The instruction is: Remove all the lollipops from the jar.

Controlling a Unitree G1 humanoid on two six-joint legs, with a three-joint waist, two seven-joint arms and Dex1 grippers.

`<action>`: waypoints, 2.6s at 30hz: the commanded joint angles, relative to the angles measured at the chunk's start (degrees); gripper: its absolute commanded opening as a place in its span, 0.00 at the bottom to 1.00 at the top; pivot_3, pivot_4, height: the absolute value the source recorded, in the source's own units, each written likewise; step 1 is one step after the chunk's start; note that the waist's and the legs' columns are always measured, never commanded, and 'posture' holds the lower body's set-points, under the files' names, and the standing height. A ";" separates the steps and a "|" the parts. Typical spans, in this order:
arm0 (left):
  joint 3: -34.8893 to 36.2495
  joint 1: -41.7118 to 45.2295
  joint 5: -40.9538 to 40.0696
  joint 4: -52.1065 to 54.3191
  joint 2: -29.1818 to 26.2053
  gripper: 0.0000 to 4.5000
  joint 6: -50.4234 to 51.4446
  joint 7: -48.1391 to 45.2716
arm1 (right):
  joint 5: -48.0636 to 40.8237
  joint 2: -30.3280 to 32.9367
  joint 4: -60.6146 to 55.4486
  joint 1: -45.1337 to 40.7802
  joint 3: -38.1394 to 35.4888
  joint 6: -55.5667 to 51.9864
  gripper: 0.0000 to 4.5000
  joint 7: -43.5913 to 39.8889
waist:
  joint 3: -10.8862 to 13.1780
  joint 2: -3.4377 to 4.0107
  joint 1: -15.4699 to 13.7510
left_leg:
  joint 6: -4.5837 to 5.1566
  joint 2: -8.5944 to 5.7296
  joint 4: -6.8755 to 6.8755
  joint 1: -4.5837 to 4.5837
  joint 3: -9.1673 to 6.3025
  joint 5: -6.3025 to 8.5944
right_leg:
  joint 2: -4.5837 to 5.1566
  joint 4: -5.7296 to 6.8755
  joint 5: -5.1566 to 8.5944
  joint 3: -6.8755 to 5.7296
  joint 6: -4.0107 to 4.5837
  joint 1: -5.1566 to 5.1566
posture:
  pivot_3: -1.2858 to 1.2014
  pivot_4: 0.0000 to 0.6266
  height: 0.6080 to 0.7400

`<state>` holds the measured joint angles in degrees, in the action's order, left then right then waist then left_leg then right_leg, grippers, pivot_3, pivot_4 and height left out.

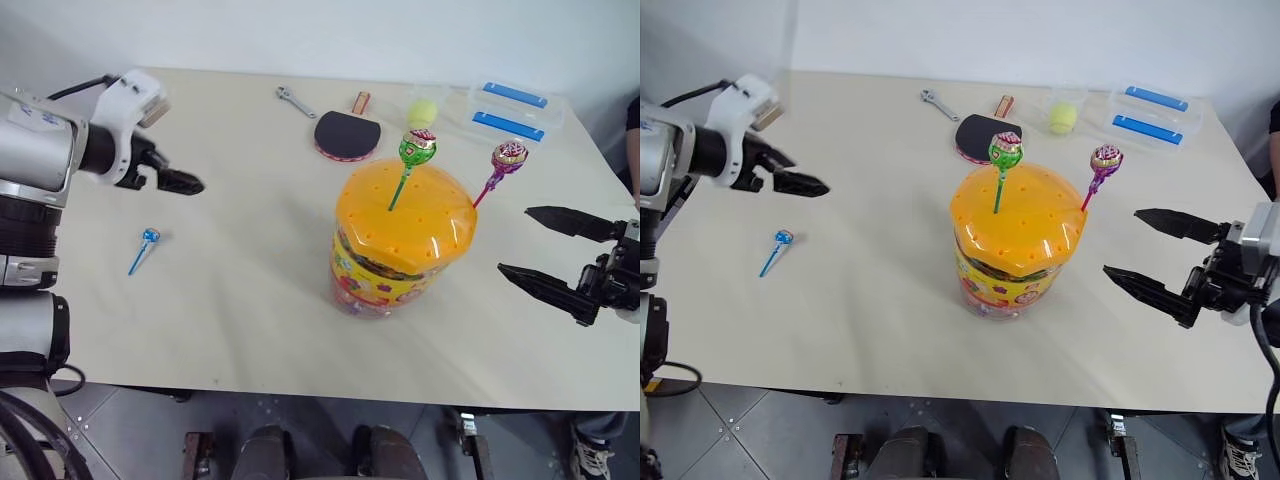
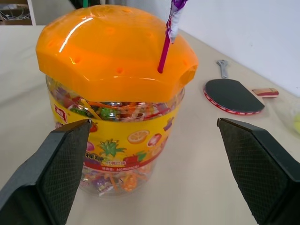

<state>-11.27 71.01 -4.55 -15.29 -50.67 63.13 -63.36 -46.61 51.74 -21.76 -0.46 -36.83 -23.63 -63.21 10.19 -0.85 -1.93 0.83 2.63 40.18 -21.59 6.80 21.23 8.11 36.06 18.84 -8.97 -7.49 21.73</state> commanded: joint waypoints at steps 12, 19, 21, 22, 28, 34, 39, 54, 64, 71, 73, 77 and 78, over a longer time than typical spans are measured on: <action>15.98 -6.88 -28.98 4.45 23.03 0.99 -31.08 -20.13 | -6.37 -0.27 -5.09 5.78 -9.37 0.15 1.00 -5.38 | -0.06 0.11 0.38 | 0.02 0.00 0.08 0.01 0.01 0.01 | -0.01 0.03 0.00 -0.02 0.00 -0.03 | 0.52 0.24 1.00; 9.98 -6.21 -28.75 2.02 27.98 0.99 -33.98 -25.34 | -10.27 -2.14 -8.19 8.06 -11.69 0.51 1.00 -4.52 | -0.06 0.11 -0.44 | 0.06 -0.03 0.24 0.01 -0.06 0.03 | 0.01 0.01 -0.01 -0.02 0.00 -0.14 | 0.52 0.24 1.00; 8.97 -5.30 -28.10 0.57 29.31 0.99 -34.79 -24.51 | -11.52 -2.65 -8.82 8.32 -12.18 0.60 1.00 -4.03 | -0.06 0.11 -0.64 | 0.07 -0.03 0.28 0.01 -0.06 0.04 | 0.00 0.02 -0.01 -0.02 -0.01 -0.16 | 0.52 0.24 1.00; 7.98 -5.00 -27.44 -0.02 29.65 0.99 -34.89 -24.36 | -12.19 -2.97 -9.07 8.24 -12.36 0.64 1.00 -3.61 | -0.06 0.11 -0.69 | 0.07 -0.03 0.29 0.01 -0.06 0.04 | 0.00 0.01 -0.01 -0.02 -0.01 -0.16 | 0.52 0.24 1.00; 5.18 -2.37 -25.09 -5.24 32.52 0.91 -38.58 -23.99 | -11.72 -4.06 -9.78 8.62 -11.92 1.35 1.00 -1.23 | -0.06 0.11 -0.98 | 0.07 -0.03 0.29 0.01 -0.04 0.04 | 0.00 0.00 -0.01 -0.01 -0.01 -0.16 | 0.52 0.24 1.00; 5.37 -0.03 -24.77 -7.87 33.80 0.54 -39.75 -23.56 | -11.53 -5.11 -10.81 9.23 -11.69 1.71 1.00 0.31 | -0.06 0.11 -0.97 | 0.07 -0.03 0.29 0.00 -0.05 0.04 | 0.00 -0.01 -0.01 -0.02 -0.01 -0.16 | 0.52 0.24 1.00; 6.17 2.03 -24.48 -10.84 34.97 0.19 -41.66 -22.78 | -11.13 -5.04 -10.74 9.37 -11.34 2.27 1.00 1.14 | -0.06 0.11 -0.97 | 0.07 -0.03 0.29 0.00 -0.05 0.04 | 0.00 -0.01 -0.01 -0.03 -0.01 -0.16 | 0.52 0.24 1.00; 11.91 15.56 -19.01 -18.38 29.04 0.01 -33.24 -2.87 | -11.10 -2.52 -8.68 7.45 -11.12 1.27 1.00 1.34 | -0.06 0.11 -0.85 | 0.07 -0.03 0.25 -0.01 -0.05 0.04 | 0.00 -0.05 -0.01 -0.03 -0.01 -0.15 | 0.52 0.24 1.00; -3.41 7.83 -0.29 -14.38 8.91 0.01 -5.58 9.15 | -10.76 -0.88 -6.01 5.42 -9.07 0.92 1.00 0.27 | -0.07 0.16 -0.26 | 0.05 -0.03 0.00 0.15 0.03 0.03 | -0.04 -0.03 0.00 0.05 -0.01 -0.13 | 0.52 0.24 1.00; -10.93 -5.95 -0.76 0.12 -3.05 0.01 12.92 6.19 | -9.69 0.61 -2.74 1.91 -5.37 1.08 1.00 -1.19 | -0.02 0.09 -0.36 | 0.04 -0.01 0.01 0.03 -0.05 0.03 | -0.05 -0.05 0.00 0.04 -0.01 -0.07 | 0.52 0.24 1.00; -11.33 -8.74 -1.09 2.11 -4.77 0.01 14.95 6.53 | -9.28 0.94 -1.77 0.74 -4.40 1.11 1.00 -1.57 | -0.02 0.09 -0.49 | 0.04 -0.01 0.03 0.04 -0.05 0.03 | -0.05 -0.05 0.00 0.06 -0.01 -0.08 | 0.52 0.24 1.00; -11.49 -12.98 -3.65 6.44 -7.90 0.01 17.99 5.25 | -8.38 1.47 -0.27 -1.38 -2.73 1.09 1.00 -2.31 | -0.02 0.09 -0.62 | 0.04 0.02 0.05 0.05 -0.02 0.03 | -0.06 -0.03 0.00 0.07 -0.01 -0.08 | 0.52 0.24 1.00; -11.41 -13.43 -4.37 7.16 -8.36 0.11 18.65 5.03 | -8.27 1.56 -0.04 -1.69 -2.54 1.07 1.00 -2.49 | -0.02 0.09 -0.70 | 0.04 0.02 0.06 0.05 -0.01 0.03 | -0.05 -0.03 0.00 0.08 -0.01 -0.08 | 0.52 0.24 1.00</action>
<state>-23.44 57.16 -7.56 -11.08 -57.34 80.56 -57.48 -54.91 52.17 -21.89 -1.44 -38.72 -22.78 -65.25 10.17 -0.76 -2.63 0.86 2.65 40.25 -21.54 6.77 21.26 8.06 36.03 18.84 -8.90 -7.49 21.65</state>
